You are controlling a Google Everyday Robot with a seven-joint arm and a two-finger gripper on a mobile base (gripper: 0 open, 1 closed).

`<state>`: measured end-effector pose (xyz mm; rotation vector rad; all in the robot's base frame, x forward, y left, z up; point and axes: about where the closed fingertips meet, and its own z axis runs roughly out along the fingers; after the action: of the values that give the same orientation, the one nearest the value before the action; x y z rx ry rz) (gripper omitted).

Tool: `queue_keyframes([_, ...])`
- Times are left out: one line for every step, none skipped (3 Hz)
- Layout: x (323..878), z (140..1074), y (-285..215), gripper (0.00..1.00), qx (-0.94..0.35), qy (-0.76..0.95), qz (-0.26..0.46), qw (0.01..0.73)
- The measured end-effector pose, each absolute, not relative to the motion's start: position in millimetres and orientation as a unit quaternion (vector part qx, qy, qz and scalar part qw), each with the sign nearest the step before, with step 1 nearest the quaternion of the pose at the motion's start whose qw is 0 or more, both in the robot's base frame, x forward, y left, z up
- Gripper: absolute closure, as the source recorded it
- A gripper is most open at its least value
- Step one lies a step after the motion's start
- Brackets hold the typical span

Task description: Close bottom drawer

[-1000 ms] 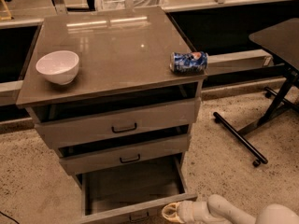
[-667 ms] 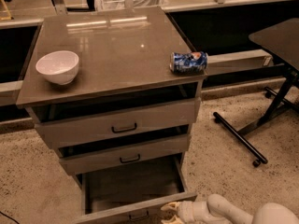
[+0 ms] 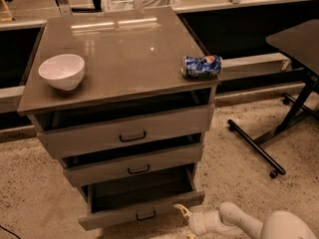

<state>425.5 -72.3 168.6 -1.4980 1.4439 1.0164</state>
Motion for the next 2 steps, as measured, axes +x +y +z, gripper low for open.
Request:
queue_keyframes([425.4,168.8,-72.1,0.00,-0.593,0.571,0.403,0.401])
queue_keyframes([415.8,171.7,-72.4,0.19,-0.596,0.570,0.396,0.403])
